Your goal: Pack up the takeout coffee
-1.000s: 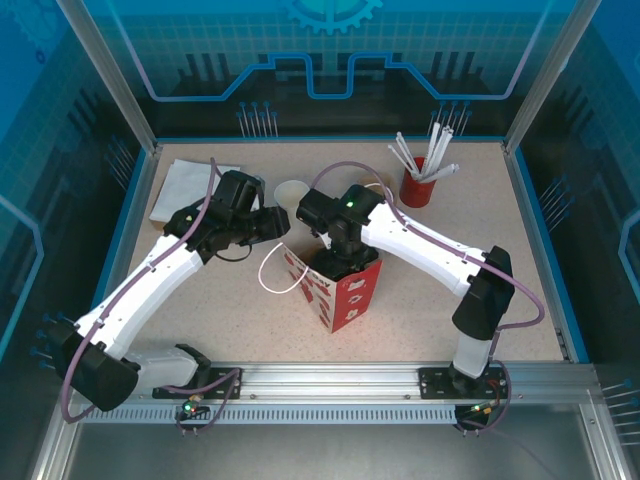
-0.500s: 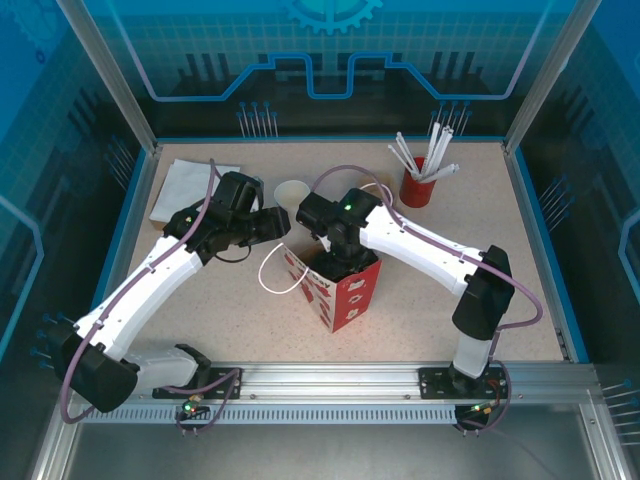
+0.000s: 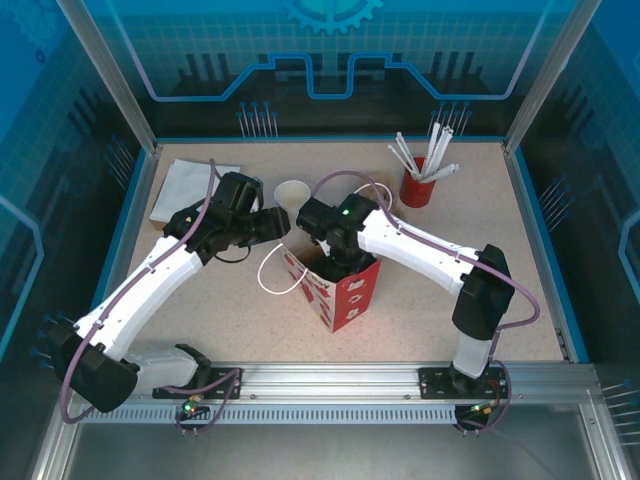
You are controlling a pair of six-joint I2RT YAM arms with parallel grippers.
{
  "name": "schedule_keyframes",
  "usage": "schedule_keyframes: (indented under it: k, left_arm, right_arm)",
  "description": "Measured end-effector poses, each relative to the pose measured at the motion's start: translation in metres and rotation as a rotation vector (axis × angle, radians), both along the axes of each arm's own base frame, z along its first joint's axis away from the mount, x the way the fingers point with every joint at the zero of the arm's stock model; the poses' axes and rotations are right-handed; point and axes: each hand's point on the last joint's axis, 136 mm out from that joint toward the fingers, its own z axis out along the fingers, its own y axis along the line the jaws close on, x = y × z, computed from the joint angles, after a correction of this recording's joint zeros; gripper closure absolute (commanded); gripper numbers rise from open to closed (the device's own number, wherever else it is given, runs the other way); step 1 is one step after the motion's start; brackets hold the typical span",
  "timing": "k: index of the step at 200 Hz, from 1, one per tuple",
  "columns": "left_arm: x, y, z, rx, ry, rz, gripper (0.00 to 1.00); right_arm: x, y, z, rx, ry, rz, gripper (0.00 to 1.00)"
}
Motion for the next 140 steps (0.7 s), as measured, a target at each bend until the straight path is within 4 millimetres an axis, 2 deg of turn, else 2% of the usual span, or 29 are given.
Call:
schedule_keyframes:
  k: [140]
  left_arm:
    - [0.000, 0.000, 0.000, 0.002, 0.002, 0.000, 0.38]
  right_arm:
    - [-0.001, 0.000, -0.016, 0.007, 0.024, -0.003, 0.19]
